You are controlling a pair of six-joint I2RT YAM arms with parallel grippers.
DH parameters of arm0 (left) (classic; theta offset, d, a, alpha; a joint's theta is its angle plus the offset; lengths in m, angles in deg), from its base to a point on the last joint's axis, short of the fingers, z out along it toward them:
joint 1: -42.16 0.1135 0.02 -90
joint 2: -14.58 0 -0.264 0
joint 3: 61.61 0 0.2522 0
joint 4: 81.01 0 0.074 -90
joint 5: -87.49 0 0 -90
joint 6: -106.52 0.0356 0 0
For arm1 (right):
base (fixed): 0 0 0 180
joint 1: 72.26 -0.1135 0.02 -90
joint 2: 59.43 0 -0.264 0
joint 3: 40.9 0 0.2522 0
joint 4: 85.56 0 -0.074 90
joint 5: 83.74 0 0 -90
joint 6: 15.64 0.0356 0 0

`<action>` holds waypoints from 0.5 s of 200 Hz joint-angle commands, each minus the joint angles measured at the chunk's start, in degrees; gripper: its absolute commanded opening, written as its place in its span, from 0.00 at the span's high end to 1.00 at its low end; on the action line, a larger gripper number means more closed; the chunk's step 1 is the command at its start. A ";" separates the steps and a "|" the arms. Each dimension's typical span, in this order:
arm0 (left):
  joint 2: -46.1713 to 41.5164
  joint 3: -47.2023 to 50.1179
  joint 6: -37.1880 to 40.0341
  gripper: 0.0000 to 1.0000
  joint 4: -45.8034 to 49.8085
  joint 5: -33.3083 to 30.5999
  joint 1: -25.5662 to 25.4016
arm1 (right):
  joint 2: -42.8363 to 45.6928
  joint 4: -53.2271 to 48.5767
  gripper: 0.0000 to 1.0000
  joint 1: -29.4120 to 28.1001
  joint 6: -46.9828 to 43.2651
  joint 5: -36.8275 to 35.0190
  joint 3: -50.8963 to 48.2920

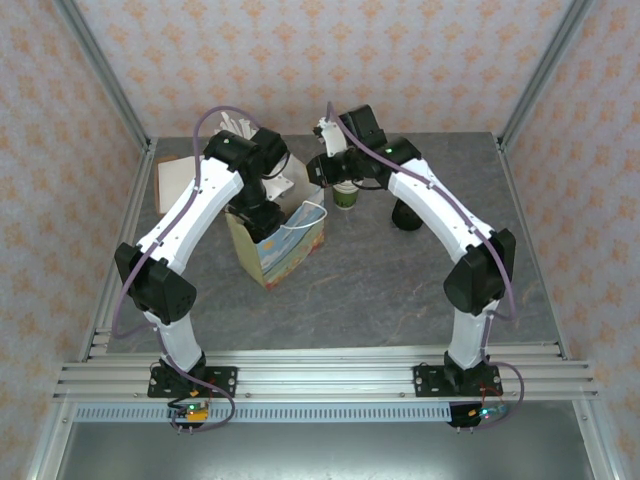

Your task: Pack the takeout coffee

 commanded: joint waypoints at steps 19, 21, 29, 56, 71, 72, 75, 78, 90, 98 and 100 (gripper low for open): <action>-1.76 -0.39 1.22 0.50 -0.27 1.11 0.36 | -0.74 -2.49 0.93 -0.30 -1.68 -0.32 2.47; -1.77 -0.39 1.27 0.50 -0.37 1.16 0.37 | -0.77 -2.49 0.93 -0.30 -1.73 -0.30 2.47; -1.75 -0.40 1.66 0.50 -0.44 1.40 0.34 | -0.93 -2.76 0.95 -0.33 -1.94 -0.29 2.79; -1.64 -0.39 2.67 0.51 -0.56 2.06 0.33 | -1.40 -4.25 0.97 -0.31 -3.05 -0.49 3.84; -1.78 -0.39 3.25 0.51 -0.60 2.06 0.34 | -1.84 -5.06 0.98 -0.29 -3.67 -0.49 4.51; -1.81 -0.39 3.34 0.51 -0.61 2.04 0.30 | -1.84 -5.19 0.98 -0.29 -3.73 -0.48 4.59; -1.87 -0.39 3.42 0.51 -0.66 2.05 0.30 | -1.99 -5.35 0.98 -0.33 -3.78 -0.43 4.80; -1.95 -0.41 3.54 0.51 -0.69 2.03 0.32 | -2.08 -5.57 0.98 -0.32 -3.89 -0.32 4.96; -2.16 -0.50 4.01 0.52 -0.96 2.42 0.33 | -2.57 -5.95 0.98 -0.31 -4.05 0.00 5.57; -2.27 -0.51 4.28 0.52 -0.96 2.37 0.26 | -2.90 -6.38 0.99 -0.36 -4.13 0.05 6.10; -2.21 -0.48 4.37 0.52 -0.96 2.26 0.32 | -2.94 -6.51 0.99 -0.33 -4.14 0.12 6.21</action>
